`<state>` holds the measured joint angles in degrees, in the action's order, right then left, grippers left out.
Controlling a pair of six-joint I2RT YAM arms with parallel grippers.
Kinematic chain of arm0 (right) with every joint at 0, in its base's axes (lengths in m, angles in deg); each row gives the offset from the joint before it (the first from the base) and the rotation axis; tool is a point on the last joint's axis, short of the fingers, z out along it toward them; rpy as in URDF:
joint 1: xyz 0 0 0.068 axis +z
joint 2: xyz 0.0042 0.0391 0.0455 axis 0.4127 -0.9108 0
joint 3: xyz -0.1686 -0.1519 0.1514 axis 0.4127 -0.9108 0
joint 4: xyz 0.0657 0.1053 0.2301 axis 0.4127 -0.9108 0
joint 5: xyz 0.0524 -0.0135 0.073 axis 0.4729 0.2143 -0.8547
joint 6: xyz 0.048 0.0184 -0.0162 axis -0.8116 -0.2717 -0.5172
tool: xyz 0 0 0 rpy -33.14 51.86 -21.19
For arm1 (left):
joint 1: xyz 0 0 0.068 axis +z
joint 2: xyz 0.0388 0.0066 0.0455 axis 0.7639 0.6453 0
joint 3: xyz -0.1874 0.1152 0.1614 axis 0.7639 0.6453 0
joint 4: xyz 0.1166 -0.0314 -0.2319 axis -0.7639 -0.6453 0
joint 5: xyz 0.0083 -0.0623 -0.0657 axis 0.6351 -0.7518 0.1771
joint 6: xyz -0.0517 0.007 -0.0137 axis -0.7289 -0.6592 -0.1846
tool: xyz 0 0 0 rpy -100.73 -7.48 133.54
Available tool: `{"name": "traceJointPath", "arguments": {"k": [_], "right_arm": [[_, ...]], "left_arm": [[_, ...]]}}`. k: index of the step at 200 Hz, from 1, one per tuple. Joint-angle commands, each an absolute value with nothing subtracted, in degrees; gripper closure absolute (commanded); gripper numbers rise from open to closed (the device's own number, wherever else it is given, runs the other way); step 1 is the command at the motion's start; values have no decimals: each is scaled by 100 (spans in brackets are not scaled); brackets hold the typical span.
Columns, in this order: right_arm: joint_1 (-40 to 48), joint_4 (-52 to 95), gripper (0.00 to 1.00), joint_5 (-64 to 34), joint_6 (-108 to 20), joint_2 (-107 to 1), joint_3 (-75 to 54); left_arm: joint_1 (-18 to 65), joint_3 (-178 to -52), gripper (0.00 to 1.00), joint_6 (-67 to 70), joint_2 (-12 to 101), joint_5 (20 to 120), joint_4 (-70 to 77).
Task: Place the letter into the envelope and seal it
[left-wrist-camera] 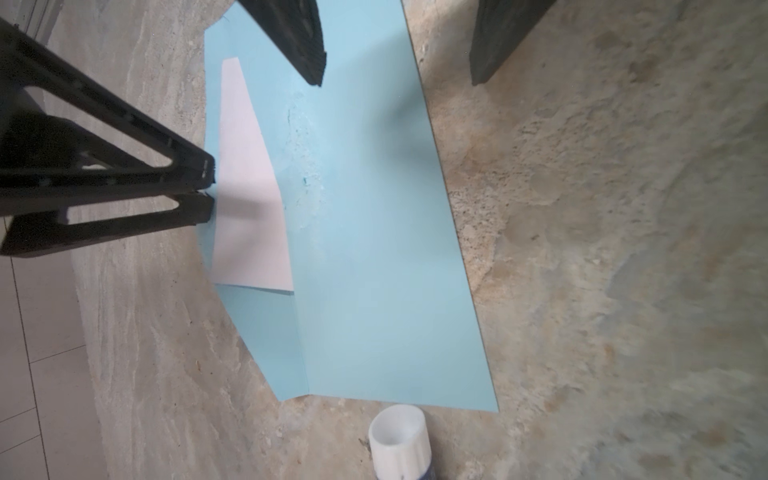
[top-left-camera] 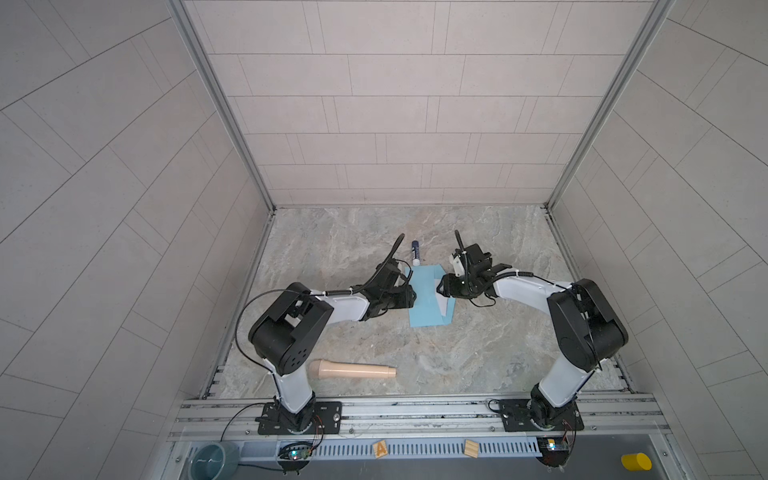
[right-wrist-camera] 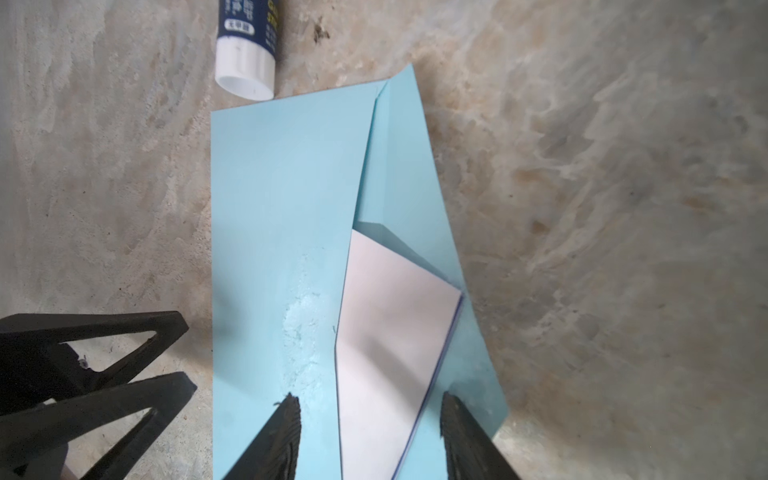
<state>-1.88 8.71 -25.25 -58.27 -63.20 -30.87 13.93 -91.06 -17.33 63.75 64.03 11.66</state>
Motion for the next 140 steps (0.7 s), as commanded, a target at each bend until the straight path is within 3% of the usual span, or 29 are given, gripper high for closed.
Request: {"name": "traceJointPath", "arguments": {"k": [1,140], "right_arm": [[-170,939,45,-2493,-5928,-6402,-3081],[-170,1259,46,-2739,-6055,-6676,-3117]], "left_arm": [[1445,-9319,41,-1742,6521,6331,1306],[1454,-9579,58,-1784,7104,6161,1431]]}}
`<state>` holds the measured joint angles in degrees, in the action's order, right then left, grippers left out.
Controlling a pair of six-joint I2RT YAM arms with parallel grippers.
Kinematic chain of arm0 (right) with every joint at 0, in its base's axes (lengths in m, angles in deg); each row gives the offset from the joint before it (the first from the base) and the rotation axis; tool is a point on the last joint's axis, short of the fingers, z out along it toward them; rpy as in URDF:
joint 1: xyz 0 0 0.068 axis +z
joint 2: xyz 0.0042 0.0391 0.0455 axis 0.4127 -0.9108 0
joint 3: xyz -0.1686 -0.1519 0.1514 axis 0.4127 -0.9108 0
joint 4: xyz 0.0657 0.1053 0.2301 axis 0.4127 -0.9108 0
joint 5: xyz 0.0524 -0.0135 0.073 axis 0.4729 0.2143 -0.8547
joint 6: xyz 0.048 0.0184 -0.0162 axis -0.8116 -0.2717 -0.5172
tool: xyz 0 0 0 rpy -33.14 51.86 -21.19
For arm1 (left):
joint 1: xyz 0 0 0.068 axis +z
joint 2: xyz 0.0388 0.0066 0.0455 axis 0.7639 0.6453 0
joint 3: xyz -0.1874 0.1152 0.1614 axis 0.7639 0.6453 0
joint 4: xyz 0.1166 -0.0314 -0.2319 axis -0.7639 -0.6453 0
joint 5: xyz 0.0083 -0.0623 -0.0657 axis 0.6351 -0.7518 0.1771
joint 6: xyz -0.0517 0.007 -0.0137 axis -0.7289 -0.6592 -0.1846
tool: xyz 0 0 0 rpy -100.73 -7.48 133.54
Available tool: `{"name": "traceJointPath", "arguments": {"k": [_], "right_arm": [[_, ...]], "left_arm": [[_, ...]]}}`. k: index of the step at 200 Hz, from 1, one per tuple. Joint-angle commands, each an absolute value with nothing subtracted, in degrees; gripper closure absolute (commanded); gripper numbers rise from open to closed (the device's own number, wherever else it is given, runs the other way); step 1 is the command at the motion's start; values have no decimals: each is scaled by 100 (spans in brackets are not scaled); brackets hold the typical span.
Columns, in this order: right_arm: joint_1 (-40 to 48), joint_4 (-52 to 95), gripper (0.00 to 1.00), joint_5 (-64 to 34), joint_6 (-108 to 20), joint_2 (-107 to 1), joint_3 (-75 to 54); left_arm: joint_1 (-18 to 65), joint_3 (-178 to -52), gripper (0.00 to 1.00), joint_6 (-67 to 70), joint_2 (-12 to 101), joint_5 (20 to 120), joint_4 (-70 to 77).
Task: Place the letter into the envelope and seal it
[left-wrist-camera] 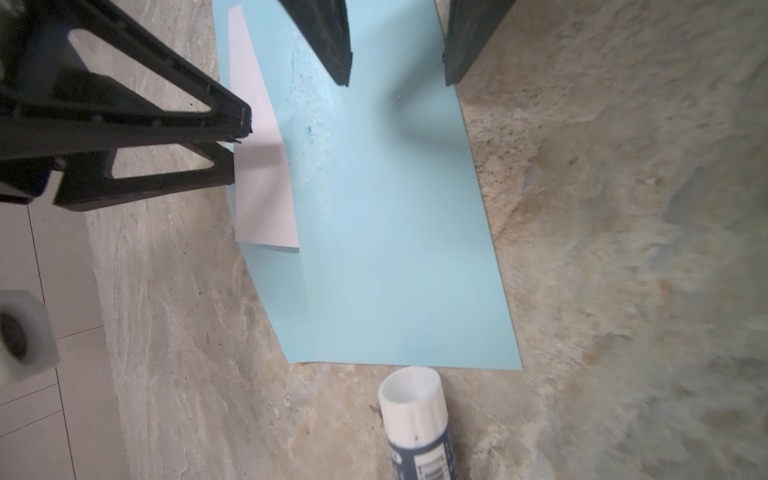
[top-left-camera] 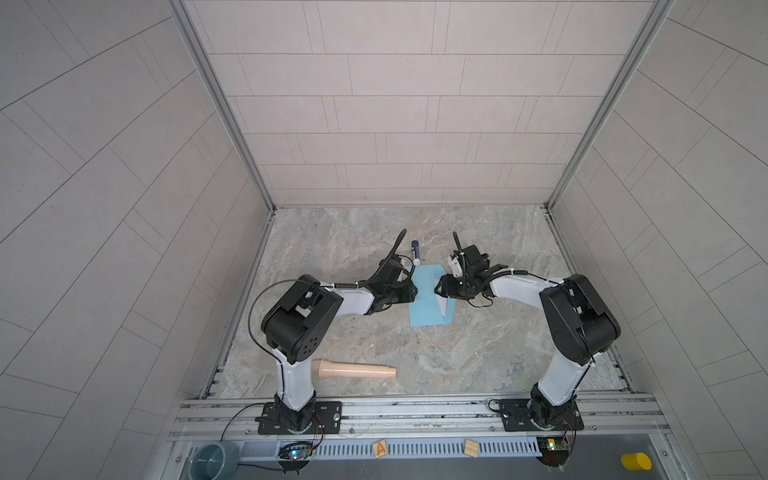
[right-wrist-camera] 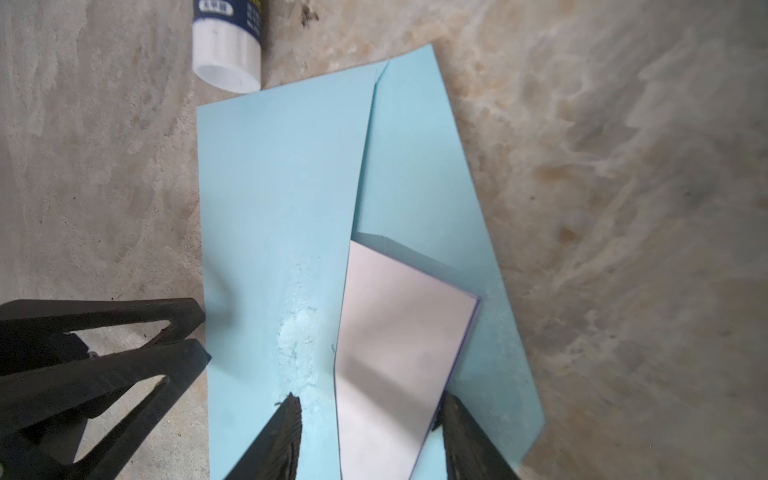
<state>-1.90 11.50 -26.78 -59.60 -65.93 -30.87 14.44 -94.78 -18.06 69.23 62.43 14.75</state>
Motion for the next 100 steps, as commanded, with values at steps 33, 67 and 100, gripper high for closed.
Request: {"name": "traceJointPath", "arguments": {"k": [33,67,100], "right_arm": [[-170,1347,46,-2794,-6090,-6739,-3111],[-172,1414,47,-2865,-6154,-6820,-3096],[-157,1522,47,-2925,-6252,-6841,-3127]], "left_arm": [[1457,-9586,59,-1784,7144,6148,1453],[1457,-9589,59,-1788,7157,6143,1448],[1452,-9575,59,-1803,7174,6134,1474]]}}
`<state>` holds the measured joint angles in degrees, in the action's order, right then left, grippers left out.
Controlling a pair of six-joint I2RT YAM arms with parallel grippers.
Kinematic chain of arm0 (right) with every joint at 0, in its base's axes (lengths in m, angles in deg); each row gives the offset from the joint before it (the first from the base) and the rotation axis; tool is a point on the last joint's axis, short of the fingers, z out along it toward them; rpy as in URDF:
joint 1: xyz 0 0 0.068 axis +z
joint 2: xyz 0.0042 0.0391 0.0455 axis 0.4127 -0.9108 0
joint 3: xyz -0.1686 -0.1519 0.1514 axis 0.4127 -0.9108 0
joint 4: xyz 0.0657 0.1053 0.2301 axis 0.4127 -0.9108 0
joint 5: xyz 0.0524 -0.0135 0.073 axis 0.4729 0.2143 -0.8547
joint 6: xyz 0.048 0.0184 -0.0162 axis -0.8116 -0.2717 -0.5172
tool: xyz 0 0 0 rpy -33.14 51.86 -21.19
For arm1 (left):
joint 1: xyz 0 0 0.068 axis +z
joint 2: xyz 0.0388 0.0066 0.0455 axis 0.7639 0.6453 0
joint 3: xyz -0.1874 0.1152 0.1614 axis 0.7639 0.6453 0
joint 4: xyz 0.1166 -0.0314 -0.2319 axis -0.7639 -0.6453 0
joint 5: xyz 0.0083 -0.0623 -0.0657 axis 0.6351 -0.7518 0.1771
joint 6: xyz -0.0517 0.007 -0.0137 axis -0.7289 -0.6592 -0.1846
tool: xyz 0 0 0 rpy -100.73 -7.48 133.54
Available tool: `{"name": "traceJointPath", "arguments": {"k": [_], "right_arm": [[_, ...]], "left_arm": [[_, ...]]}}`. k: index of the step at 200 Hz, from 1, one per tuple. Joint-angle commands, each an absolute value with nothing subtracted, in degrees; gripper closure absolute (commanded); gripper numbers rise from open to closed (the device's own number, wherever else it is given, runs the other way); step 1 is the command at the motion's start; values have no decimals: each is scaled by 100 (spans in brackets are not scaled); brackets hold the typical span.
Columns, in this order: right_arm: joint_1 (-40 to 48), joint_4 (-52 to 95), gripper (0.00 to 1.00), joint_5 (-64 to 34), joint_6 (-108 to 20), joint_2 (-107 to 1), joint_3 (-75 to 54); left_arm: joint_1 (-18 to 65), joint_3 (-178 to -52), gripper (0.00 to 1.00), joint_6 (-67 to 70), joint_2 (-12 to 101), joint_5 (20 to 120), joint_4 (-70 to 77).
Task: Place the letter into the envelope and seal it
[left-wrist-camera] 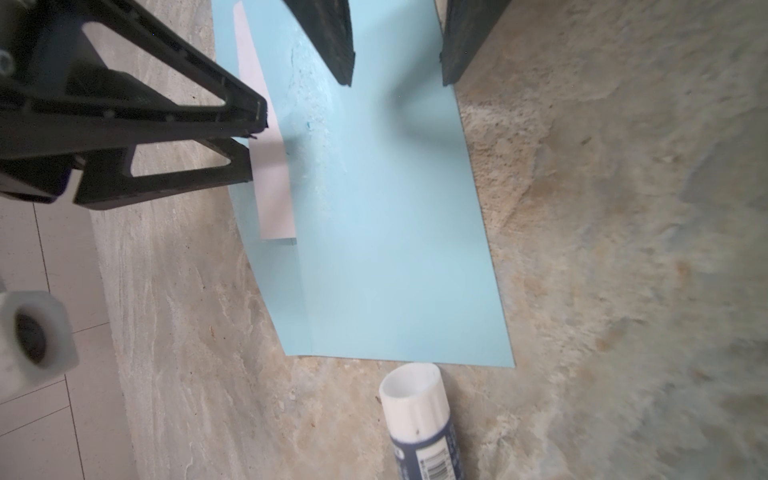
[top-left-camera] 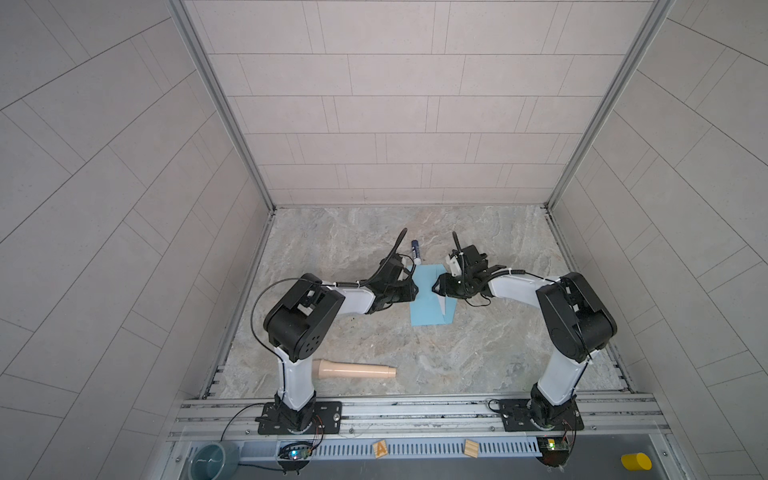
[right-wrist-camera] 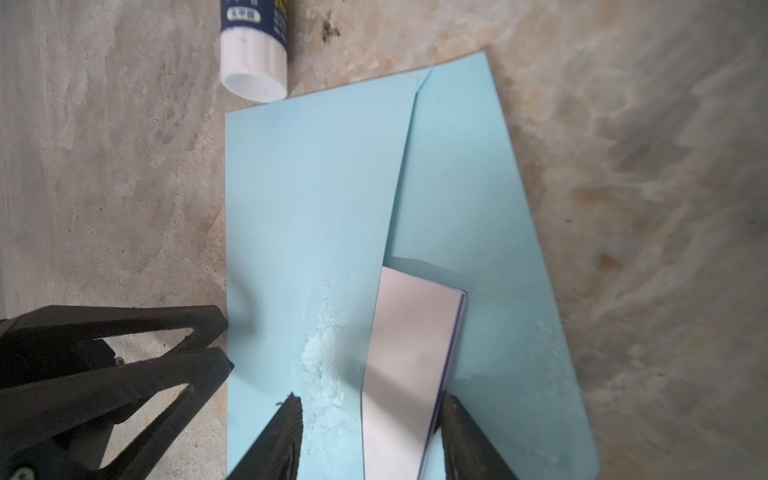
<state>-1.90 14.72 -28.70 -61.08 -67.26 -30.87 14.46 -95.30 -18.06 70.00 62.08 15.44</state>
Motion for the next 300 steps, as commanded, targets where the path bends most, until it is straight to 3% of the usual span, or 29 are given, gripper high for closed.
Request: {"name": "traceJointPath", "arguments": {"k": [1,166,231,300], "right_arm": [[-155,1523,47,-2926,-6255,-6843,-3125],[-2,1543,47,-2933,-6466,-6669,-3036],[-144,975,43,-2699,-6205,-5948,-2898],[-52,1053,44,-2812,-6323,-5944,-3190]], "left_arm": [[1454,-9575,59,-1804,7175,6130,1475],[1442,-9420,59,-1956,6897,6139,1552],[1448,-9395,53,-1826,6413,6241,1217],[1445,-9243,52,-1937,6357,6173,1117]]}}
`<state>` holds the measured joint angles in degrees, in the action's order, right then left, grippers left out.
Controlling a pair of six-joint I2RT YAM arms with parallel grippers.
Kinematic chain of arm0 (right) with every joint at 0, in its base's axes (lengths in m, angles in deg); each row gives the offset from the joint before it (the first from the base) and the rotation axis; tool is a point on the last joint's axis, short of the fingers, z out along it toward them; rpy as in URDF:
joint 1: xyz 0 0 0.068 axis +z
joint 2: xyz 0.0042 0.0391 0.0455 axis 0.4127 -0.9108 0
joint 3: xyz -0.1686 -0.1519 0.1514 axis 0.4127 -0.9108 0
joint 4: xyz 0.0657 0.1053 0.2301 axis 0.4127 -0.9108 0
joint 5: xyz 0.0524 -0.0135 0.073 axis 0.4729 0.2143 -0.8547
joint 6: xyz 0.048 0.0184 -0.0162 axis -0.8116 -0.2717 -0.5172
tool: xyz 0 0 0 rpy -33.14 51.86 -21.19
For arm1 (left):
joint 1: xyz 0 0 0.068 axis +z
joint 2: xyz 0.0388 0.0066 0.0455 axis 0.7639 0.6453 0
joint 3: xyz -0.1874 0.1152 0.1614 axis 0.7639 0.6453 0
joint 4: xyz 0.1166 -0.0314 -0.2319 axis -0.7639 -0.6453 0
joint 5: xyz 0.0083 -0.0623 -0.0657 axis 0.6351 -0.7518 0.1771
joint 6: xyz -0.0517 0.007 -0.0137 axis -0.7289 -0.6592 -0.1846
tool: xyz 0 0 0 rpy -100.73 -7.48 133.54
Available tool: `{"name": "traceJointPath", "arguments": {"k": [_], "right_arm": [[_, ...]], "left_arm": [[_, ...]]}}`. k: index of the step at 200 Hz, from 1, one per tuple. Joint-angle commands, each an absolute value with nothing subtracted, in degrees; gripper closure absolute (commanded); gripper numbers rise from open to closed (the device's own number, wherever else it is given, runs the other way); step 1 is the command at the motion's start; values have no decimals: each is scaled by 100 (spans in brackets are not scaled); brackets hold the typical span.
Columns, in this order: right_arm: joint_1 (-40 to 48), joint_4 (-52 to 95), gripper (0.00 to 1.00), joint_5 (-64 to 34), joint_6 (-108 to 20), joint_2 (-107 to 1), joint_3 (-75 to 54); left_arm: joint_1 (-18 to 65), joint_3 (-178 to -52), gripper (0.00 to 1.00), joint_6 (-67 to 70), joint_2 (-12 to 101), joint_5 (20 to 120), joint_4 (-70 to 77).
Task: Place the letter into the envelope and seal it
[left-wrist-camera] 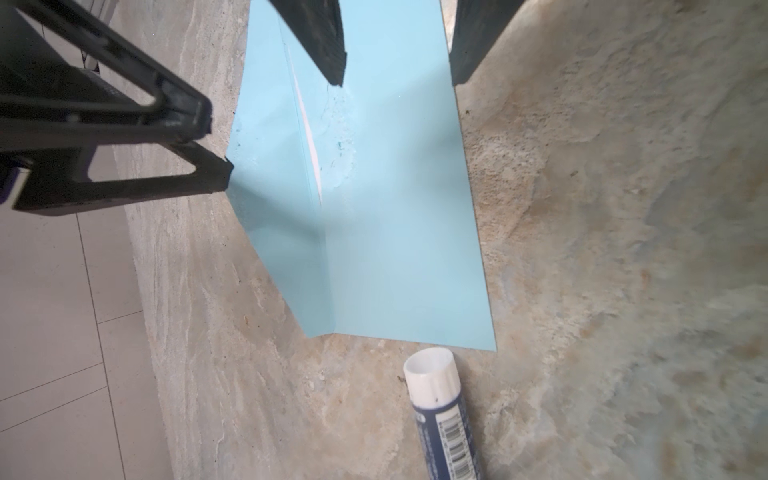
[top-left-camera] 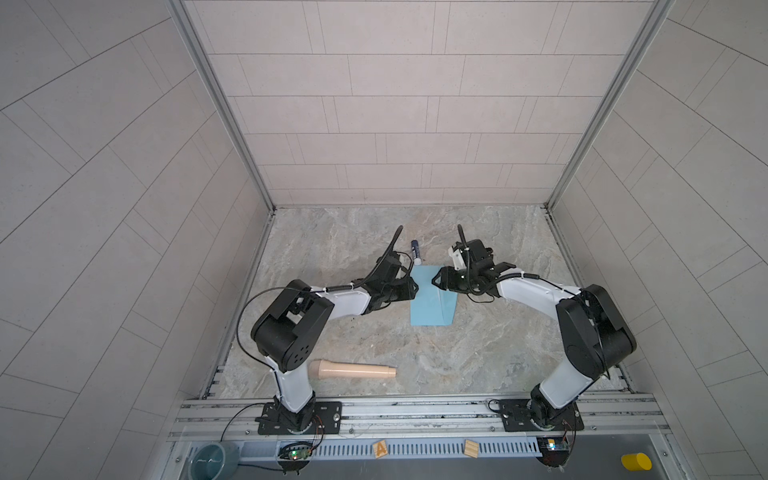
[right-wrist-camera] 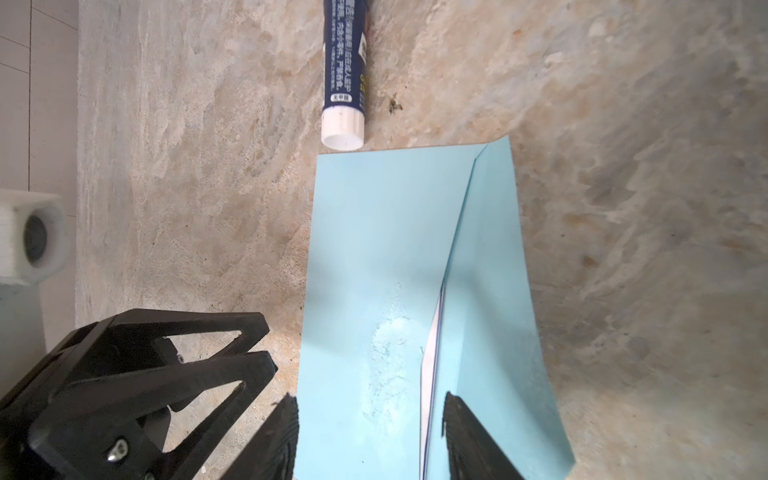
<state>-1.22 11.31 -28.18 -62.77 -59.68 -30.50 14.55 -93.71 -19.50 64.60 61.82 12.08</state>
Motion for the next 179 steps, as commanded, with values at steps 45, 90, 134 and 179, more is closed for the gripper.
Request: {"name": "traceJointPath", "arguments": {"k": [45,90,134,179], "right_arm": [[11,1211,45,-2840,-6418,-6102,-3318],[67,1296,45,-2884,-6476,-6291,-3346],[90,1357,46,-2925,-6504,-6456,-3353],[101,1423,46,-2980,-6538,-6573,-3353]], "left_arm": [[1448,-9113,52,-2089,6425,6045,1304],[1448,-9094,52,-2176,6507,5934,1369],[1437,-9086,52,-2282,6607,5844,1461],[1429,-9038,51,-2322,6660,5826,1536]]}}
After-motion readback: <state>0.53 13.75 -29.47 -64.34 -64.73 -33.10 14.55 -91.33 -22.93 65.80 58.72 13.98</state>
